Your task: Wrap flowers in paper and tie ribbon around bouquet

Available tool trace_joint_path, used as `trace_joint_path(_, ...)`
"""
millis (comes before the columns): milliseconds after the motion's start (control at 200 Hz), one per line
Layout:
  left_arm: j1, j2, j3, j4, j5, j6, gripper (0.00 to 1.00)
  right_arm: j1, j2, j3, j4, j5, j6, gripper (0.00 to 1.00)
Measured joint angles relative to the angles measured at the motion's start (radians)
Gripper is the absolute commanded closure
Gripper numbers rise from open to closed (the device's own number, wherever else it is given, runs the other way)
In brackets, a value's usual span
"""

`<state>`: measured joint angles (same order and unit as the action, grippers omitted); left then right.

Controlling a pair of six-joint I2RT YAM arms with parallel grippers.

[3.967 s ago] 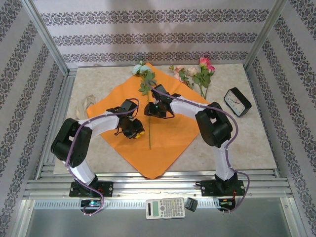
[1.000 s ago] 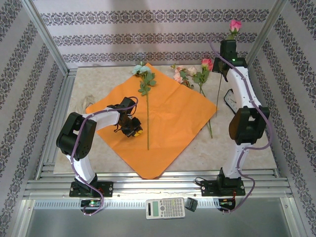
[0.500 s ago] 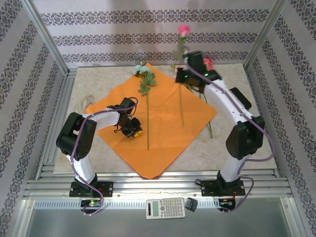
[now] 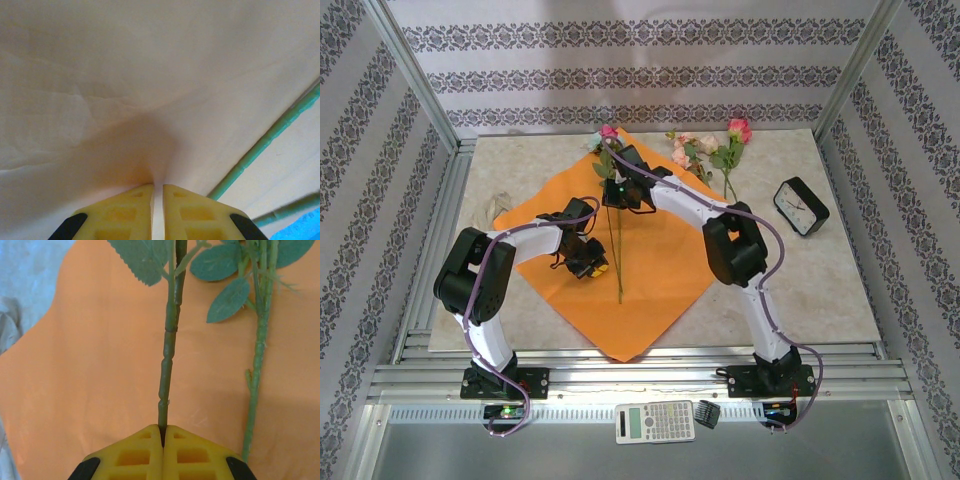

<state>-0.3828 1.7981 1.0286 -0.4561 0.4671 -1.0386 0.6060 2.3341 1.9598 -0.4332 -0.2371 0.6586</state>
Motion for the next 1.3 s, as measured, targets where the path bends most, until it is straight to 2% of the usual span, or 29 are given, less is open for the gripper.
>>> trace_joint_path(25,0.000,0.000,0.000,0.000,0.000,0.000,0.87,0.000,0.011,0.011,-0.010,-0.005,0.006,0.72)
trace_joint_path(75,0.000,0.000,0.000,0.000,0.000,0.001,0.87,-0.002,0.026,0.032,-0.032,-0.012,0.015,0.62)
trace_joint_path(160,0.000,0.000,0.000,0.000,0.000,0.003,0.87,-0.011,0.023,0.036,-0.058,-0.015,0.005,0.52)
trace_joint_path(270,0.000,0.000,0.000,0.000,0.000,0.004,0.87,-0.035,-0.038,-0.010,-0.086,-0.014,-0.026,0.51)
trace_joint_path(360,0.000,0.000,0.000,0.000,0.000,0.008,0.87,-0.095,-0.145,-0.087,-0.108,-0.016,-0.072,0.54)
trace_joint_path(495,0.000,0.000,0.000,0.000,-0.001,0.012,0.87,-0.285,-0.325,-0.197,-0.124,-0.013,-0.155,0.56)
trace_joint_path(609,0.000,0.000,0.000,0.000,-0.001,0.014,0.87,-0.457,-0.370,-0.223,-0.136,0.007,-0.214,0.58)
trace_joint_path(684,0.000,0.000,0.000,-0.001,-0.001,0.014,0.87,-0.539,-0.338,-0.219,-0.163,0.034,-0.247,0.61)
trace_joint_path(784,0.000,0.000,0.000,0.000,0.000,0.014,0.87,-0.578,-0.241,-0.166,-0.232,0.057,-0.275,0.63)
trace_joint_path(1089,0.000,0.000,0.000,-0.001,-0.001,0.014,0.87,-0.562,0.054,0.126,-0.436,0.112,-0.323,0.67)
trace_joint_path(1299,0.000,0.000,0.002,-0.004,-0.002,0.014,0.87,-0.559,0.098,0.215,-0.511,0.151,-0.326,0.67)
